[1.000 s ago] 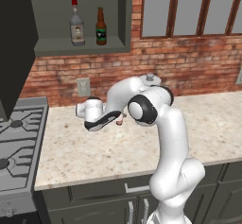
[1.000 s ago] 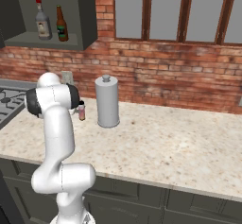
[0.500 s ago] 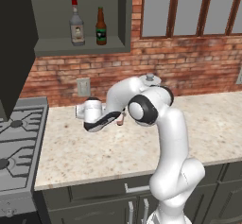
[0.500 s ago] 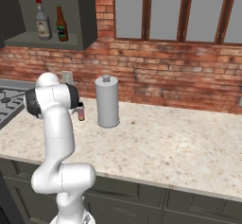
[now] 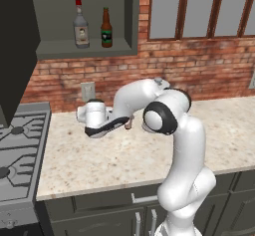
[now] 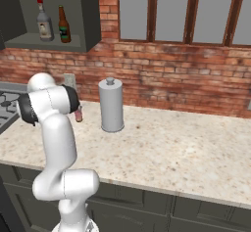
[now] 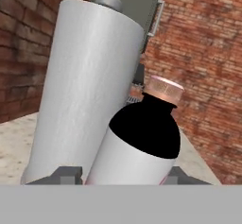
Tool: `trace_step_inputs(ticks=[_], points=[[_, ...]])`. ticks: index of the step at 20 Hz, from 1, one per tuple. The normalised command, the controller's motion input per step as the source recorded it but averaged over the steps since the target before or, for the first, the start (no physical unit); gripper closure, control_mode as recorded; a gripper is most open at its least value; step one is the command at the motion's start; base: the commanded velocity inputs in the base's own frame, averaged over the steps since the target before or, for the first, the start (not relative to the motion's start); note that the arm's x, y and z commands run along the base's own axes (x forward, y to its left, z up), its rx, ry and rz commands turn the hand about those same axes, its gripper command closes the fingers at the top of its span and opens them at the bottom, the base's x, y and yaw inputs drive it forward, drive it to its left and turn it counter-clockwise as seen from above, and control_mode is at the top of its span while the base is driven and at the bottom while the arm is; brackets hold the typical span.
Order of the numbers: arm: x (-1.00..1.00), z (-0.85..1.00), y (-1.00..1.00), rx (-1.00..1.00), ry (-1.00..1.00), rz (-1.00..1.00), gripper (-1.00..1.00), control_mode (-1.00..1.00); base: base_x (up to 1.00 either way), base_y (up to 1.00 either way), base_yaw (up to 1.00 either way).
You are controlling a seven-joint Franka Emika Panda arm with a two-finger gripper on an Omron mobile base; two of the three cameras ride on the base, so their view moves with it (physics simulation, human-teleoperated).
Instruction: Sort all alcoholic drinks to one cabinet, and non-alcoholic drinks to the other.
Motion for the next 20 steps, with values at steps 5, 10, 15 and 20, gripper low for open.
trace_step_inputs(ticks=[5, 10, 15, 20], points=[[-0.46, 0.4, -0.02, 0.0, 0.0, 0.01, 1.0, -1.0, 0.0, 0.0, 0.0], [-0.52, 0.27, -0.03, 0.0, 0.0, 0.04, 1.0, -1.0, 0.0, 0.0, 0.0], [-0.56, 0.41, -0.05, 0.0, -0.03, 0.09, 1.0, -1.0, 0.0, 0.0, 0.0], [-0.57, 0.58, -0.07, 0.0, -0.01, 0.15, 1.0, -1.0, 0.0, 0.0, 0.0]])
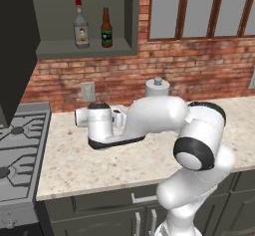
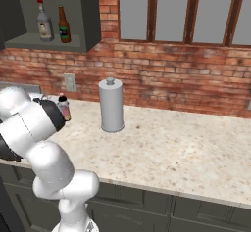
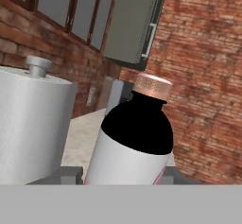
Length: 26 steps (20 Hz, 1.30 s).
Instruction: Sort all alcoholic drinks to one cabinet, and non-alcoholic drinks to the other.
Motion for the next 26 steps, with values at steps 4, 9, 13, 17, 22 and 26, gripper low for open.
trace_step_inputs(ticks=[4, 9, 13, 17, 22, 26], points=[[-0.57, 0.62, -0.1, 0.0, 0.0, 0.16, 1.0, -1.0, 0.0, 0.0, 0.0], [-0.45, 0.56, -0.11, 0.0, 0.0, 0.18, 1.0, -1.0, 0.0, 0.0, 0.0], [-0.32, 0.56, -0.16, 0.03, 0.02, 0.21, 1.0, -1.0, 0.0, 0.0, 0.0], [-0.35, 0.54, -0.2, 0.06, 0.06, 0.24, 1.0, -1.0, 0.0, 0.0, 0.0], [-0.44, 0.43, -0.23, 0.07, 0.06, 0.25, 1.0, -1.0, 0.0, 0.0, 0.0], [-0.47, 0.33, -0.22, 0.08, 0.08, 0.24, 1.0, -1.0, 0.0, 0.0, 0.0]])
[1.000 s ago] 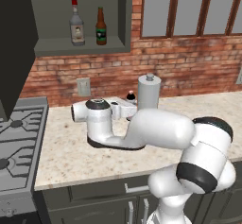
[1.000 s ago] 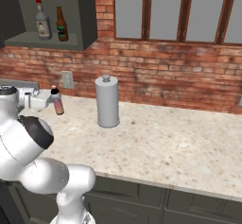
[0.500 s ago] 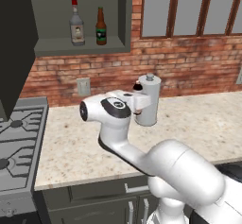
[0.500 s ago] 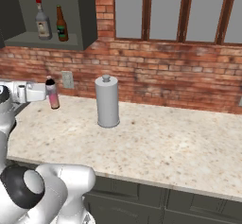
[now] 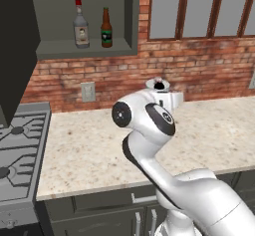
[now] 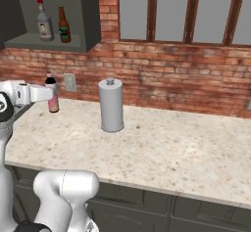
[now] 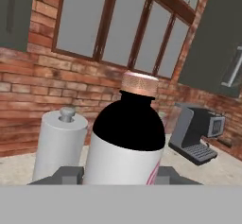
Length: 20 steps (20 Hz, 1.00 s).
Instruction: Sort all alcoholic drinks to one cabinet, and non-alcoholic drinks to the other.
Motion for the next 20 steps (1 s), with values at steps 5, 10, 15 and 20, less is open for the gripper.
trace_step_inputs(ticks=[5, 10, 15, 20], points=[[-0.5, 0.27, -0.29, 0.08, 0.11, 0.23, 1.0, -1.0, 0.0, 0.0, 0.0], [-0.45, 0.22, -0.13, 0.08, 0.12, 0.26, 1.0, -1.0, 0.0, 0.0, 0.0], [-0.38, 0.16, -0.03, 0.08, 0.13, 0.26, 1.0, -1.0, 0.0, 0.0, 0.0], [-0.29, 0.06, 0.0, 0.04, 0.12, 0.23, 1.0, -1.0, 0.0, 0.0, 0.0]])
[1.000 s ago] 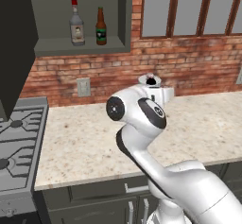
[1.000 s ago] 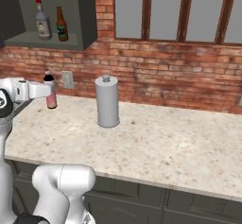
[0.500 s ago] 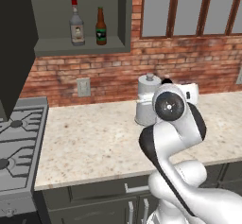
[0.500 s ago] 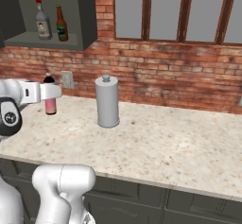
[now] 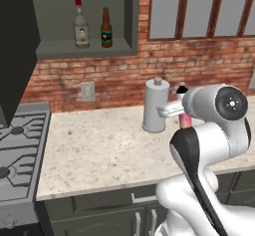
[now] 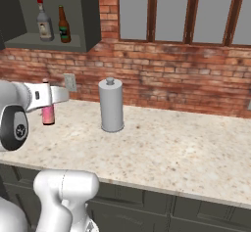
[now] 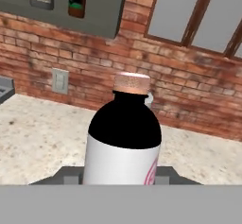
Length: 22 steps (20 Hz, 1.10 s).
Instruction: Sort all alcoholic drinks to one cabinet, and non-alcoholic drinks to the other.
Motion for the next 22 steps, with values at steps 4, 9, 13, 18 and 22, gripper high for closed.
trace_step_inputs(ticks=[4, 9, 13, 18, 22], points=[[-0.24, 0.02, -0.03, 0.06, 0.01, 0.14, 1.0, -1.0, 0.0, 0.0, 0.0], [-0.18, 0.01, 0.0, 0.01, 0.0, 0.01, 1.0, -1.0, 0.0, 0.0, 0.0], [-0.29, 0.01, 0.0, 0.0, -0.04, 0.0, 1.0, 1.0, -0.48, 0.0, 0.0], [0.0, 0.0, 0.0, 0.0, 0.0, 0.0, 1.0, 1.0, -1.0, 0.0, 0.0], [0.0, 0.0, 0.0, 0.0, 0.0, 0.0, 1.0, 1.0, -1.0, 0.03, 0.0]])
